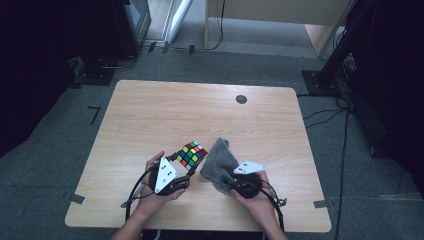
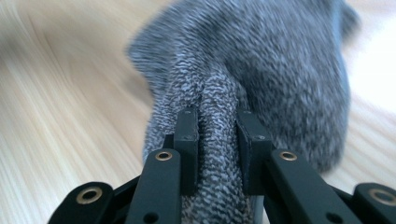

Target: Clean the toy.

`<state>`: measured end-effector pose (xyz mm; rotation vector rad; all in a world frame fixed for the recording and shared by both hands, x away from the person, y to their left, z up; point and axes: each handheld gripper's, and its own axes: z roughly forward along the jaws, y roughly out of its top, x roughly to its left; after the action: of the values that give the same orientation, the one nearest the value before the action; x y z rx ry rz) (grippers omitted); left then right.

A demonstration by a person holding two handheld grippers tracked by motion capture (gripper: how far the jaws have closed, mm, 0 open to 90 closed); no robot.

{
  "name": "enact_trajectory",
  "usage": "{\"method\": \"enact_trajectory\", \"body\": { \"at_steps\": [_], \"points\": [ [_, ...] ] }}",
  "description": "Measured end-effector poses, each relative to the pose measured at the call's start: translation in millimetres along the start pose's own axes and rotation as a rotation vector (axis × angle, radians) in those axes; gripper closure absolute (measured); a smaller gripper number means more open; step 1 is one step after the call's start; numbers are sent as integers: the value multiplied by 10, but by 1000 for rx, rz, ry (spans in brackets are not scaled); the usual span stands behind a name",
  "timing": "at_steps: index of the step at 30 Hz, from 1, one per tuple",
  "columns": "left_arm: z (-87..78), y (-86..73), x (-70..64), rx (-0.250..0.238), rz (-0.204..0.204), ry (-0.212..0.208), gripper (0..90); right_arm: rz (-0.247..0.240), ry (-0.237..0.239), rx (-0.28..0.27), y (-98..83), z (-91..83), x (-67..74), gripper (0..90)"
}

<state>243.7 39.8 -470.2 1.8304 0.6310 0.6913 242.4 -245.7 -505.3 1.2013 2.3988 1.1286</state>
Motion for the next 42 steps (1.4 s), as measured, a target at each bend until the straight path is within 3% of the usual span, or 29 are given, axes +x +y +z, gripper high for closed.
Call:
{"method": "enact_trajectory", "body": {
  "at_steps": [2, 4, 8, 10, 12, 13, 15, 18, 24, 28, 33, 38, 42],
  "points": [
    [-3, 1, 13, 1, -8, -3, 343, 21, 13, 24, -29, -102, -84, 659],
    [3, 2, 15, 4, -13, -10, 343, 6, 10, 11, -20, -233, -126, 562],
    [30, -4, -10, 17, -20, -31, 343, -48, 68, -162, 112, -420, -16, 443],
    [57, -10, -46, 35, -22, -39, 343, -81, 27, -194, 187, -340, 104, 341],
    [74, -12, -85, 45, -31, -44, 343, -114, -33, -173, 219, -170, 191, 280],
    [75, -13, -98, 45, -31, -52, 343, -115, -61, -150, 214, -69, 201, 278],
    [76, -13, -113, 48, -31, -70, 343, -63, -106, -114, 159, 97, 169, 306],
    [76, -16, -118, 49, -42, -94, 344, 27, -87, -100, 37, 214, 93, 371],
    [43, -4, -32, 14, -129, -145, 344, 30, -73, -99, -15, 235, 76, 457],
    [30, -6, 26, 0, -177, -169, 344, 6, -109, -88, -18, 244, 113, 474],
    [28, -21, 46, 2, -197, -163, 344, -4, -121, -84, -19, 247, 124, 483],
    [64, -38, 20, 26, -181, -154, 344, -5, -132, -77, -18, 251, 135, 500],
    [101, -72, -41, 44, -160, -174, 344, -11, -147, -70, -12, 238, 131, 593]
  ]
}}
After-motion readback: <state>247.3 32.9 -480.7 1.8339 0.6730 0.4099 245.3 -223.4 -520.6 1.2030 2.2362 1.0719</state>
